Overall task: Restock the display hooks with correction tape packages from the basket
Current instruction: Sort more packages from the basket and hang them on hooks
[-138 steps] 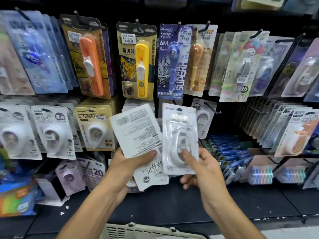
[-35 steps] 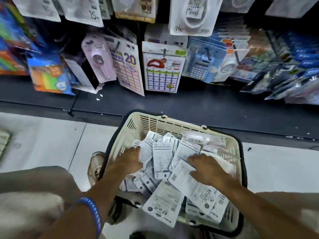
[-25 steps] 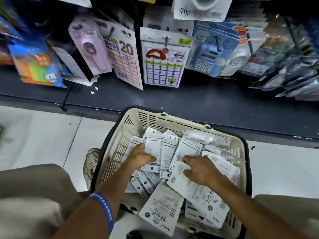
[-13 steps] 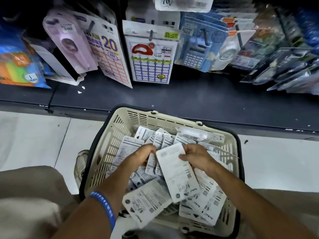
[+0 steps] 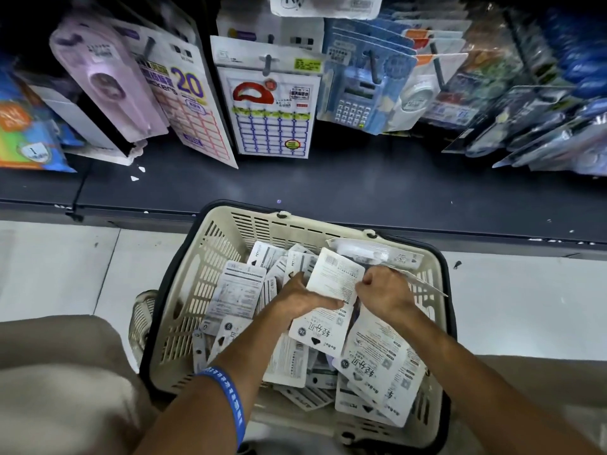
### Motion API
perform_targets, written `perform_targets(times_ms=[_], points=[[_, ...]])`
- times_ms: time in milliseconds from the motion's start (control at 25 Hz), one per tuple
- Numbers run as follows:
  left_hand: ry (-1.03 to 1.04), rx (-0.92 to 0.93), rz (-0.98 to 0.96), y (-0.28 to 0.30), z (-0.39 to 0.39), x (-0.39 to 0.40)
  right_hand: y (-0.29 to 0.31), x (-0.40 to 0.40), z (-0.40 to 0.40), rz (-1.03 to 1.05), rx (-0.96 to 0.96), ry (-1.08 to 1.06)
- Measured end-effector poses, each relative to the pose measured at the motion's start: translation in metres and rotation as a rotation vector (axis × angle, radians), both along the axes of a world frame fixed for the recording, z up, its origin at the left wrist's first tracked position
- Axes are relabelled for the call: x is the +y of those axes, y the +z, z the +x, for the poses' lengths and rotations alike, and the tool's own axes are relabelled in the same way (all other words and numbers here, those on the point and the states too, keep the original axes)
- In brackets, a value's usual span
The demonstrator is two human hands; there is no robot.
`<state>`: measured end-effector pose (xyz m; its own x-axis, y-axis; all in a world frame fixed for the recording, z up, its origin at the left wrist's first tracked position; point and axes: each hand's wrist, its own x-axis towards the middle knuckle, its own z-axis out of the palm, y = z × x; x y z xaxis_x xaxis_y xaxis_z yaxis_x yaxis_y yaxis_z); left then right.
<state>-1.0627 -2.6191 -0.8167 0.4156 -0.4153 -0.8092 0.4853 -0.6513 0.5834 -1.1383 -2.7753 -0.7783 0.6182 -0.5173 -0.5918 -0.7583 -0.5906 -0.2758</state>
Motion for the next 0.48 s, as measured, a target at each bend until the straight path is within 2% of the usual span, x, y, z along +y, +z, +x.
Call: perform_targets(times_ms=[120,200,320,480], points=[[0.005,-0.015,-0.074,-0.002,-0.011,-0.010,0.003,-0.008,-0.005,0.414,-0.054,-0.196],[0.061,-0.015,-0.081,-0.002,-0.017,-0.014,0.010,-0.022,-0.008,0.588,-0.073,-0.270],[0.149,0.001,-0.040,-0.003,-0.019,-0.014,0.014,-0.028,-0.012,0.606,-0.081,-0.300],[0.135,-0.029,-0.026,0.000,-0.005,0.005,0.013,-0.021,-0.014,0.561,-0.161,-0.350]])
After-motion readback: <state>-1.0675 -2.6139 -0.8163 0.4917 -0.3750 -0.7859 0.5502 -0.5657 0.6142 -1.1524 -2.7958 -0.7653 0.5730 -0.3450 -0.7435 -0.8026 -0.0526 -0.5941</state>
